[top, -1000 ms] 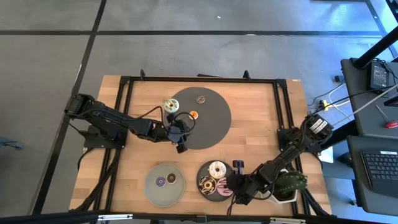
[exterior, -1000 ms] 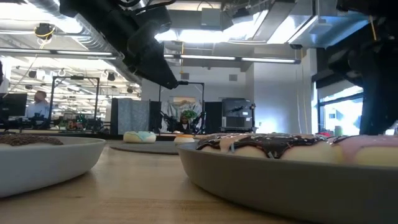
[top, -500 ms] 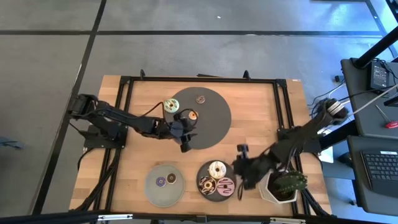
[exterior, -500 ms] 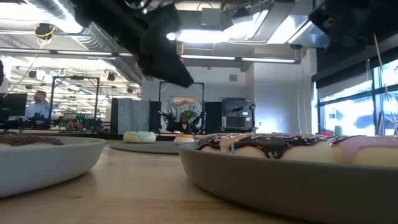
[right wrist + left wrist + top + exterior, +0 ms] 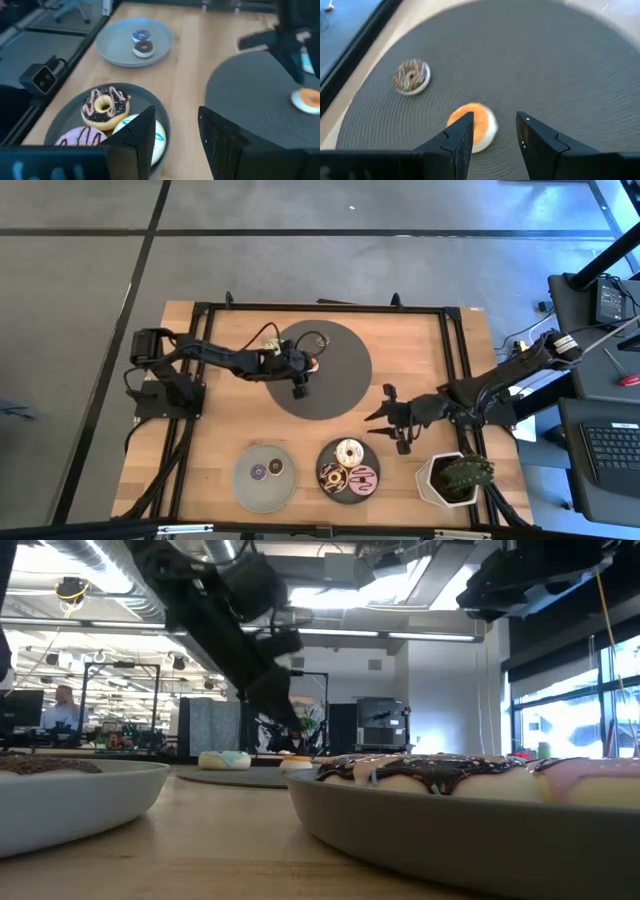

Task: Pick & Place donuts
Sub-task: Put the small yellow donut on the gray plate

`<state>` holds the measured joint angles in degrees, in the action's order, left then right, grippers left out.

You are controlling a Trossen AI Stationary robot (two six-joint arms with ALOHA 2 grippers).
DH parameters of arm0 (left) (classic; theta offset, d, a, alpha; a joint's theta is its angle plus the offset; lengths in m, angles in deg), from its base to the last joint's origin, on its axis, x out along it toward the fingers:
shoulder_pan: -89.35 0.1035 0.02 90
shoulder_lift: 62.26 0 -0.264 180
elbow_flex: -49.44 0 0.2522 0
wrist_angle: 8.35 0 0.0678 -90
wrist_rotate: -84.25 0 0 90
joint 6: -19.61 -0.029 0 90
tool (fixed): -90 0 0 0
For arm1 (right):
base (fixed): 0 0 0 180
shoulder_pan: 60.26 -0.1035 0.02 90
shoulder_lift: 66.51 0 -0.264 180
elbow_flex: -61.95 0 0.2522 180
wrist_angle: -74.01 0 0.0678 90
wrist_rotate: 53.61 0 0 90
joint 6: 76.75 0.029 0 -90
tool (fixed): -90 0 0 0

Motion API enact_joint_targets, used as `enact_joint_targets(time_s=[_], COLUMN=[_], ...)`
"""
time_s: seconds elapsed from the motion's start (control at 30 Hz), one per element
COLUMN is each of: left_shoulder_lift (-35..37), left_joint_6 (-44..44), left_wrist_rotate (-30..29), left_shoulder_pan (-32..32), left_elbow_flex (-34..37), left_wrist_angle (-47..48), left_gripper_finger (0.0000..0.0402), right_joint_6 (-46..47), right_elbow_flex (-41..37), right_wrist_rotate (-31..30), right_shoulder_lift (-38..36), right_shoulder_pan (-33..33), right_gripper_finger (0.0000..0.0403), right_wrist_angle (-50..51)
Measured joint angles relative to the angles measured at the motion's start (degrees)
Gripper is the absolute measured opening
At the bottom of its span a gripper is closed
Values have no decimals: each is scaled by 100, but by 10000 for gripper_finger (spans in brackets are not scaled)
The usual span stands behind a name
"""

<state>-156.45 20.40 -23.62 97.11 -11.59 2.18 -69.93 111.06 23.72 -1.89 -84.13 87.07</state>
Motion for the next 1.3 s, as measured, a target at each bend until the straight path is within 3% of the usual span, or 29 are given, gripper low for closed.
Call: enact_joint_targets(time_s=[0.17, 0.5, 0.8, 1.3], left_shoulder_lift=[-306, -825, -898, -860], left_joint_6=[-260, -951, -900, -907], left_wrist_rotate=[279, 260, 240, -88], left_shoulder_pan=[262, 366, 366, 355], left_elbow_flex=[0, -4, -4, -4], left_wrist_angle=[-52, -619, -604, -572], left_gripper_finger=[143, 143, 138, 7], right_joint_6=[-136, -285, -281, -281], right_elbow_flex=[-140, -168, -168, -168], right_wrist_rotate=[374, 380, 380, 376], right_shoulder_lift=[23, 24, 24, 24], right_shoulder_pan=[295, 498, 498, 496], right_gripper_finger=[149, 149, 149, 149], right_wrist_angle=[-210, -157, -144, -112])
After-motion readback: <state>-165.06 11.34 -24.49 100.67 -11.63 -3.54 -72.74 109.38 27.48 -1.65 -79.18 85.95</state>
